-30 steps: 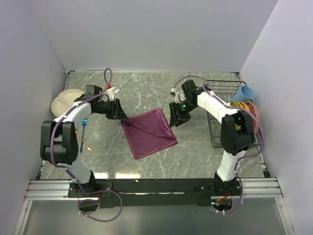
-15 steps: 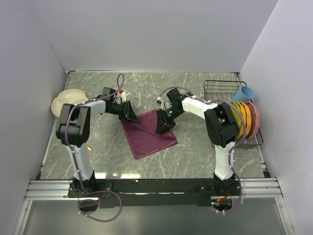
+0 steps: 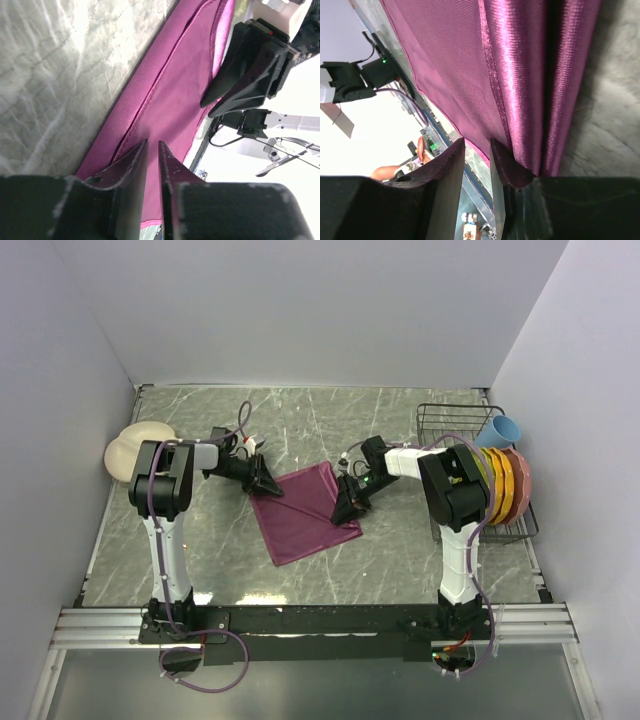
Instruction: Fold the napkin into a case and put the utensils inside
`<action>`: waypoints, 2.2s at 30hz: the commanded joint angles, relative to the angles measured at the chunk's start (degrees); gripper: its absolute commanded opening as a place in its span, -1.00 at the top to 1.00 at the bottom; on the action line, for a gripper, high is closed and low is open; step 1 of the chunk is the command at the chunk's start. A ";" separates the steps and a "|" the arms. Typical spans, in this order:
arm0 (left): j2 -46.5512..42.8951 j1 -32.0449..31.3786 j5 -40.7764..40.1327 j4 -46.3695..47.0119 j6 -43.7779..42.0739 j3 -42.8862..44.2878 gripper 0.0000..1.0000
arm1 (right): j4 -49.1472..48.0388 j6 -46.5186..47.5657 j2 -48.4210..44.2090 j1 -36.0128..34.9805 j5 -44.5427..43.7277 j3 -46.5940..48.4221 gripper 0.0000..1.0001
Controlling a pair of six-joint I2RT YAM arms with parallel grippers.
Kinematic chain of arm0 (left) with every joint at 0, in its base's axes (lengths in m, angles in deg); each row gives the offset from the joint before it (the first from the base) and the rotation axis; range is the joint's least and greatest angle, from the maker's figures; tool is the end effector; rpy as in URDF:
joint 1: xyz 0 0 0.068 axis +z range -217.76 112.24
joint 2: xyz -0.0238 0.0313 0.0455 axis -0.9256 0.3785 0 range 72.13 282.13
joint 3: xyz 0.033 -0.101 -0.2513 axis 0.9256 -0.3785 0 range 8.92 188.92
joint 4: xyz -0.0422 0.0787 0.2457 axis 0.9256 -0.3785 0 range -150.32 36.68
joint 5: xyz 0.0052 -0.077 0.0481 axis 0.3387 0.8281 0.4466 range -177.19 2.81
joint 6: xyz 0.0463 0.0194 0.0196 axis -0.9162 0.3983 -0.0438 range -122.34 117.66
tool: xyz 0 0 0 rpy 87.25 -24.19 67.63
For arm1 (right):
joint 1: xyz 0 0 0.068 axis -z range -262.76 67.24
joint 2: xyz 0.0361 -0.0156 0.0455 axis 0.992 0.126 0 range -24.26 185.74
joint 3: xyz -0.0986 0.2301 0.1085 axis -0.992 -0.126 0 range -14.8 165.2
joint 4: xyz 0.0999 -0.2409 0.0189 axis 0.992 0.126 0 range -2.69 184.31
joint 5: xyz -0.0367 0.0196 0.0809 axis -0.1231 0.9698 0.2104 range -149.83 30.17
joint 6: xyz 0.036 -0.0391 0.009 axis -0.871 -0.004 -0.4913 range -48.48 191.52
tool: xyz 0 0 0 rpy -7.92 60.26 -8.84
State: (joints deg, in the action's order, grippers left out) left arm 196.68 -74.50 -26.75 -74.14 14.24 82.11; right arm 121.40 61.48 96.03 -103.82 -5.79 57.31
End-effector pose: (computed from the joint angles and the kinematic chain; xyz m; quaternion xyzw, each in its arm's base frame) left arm 0.3911 -0.0774 0.0900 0.0044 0.8572 -0.5141 0.0306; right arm 0.3389 0.1612 0.1048 0.1158 -0.8818 -0.4528 0.0636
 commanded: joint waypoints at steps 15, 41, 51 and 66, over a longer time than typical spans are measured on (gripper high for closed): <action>-9.78 -15.65 10.13 31.35 22.06 -8.85 -0.31 | -1.30 0.99 1.79 0.32 -4.73 -1.54 0.34; 5.18 -1.96 11.54 -3.70 -7.16 7.49 -0.25 | 0.37 2.22 1.62 0.76 -6.85 -0.93 0.37; 4.12 -2.40 8.02 -0.89 -6.47 4.51 -0.18 | 3.45 -2.08 -9.63 -2.57 0.45 3.64 0.17; 5.09 -2.40 5.65 -4.14 -9.81 4.60 -0.16 | -0.42 -2.18 -0.14 -5.14 1.51 1.11 0.03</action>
State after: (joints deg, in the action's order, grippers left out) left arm 201.27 -76.49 -15.32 -76.23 8.95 87.31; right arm 120.96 56.97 94.43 -111.30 -3.65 61.14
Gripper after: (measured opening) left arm 0.579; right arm 0.486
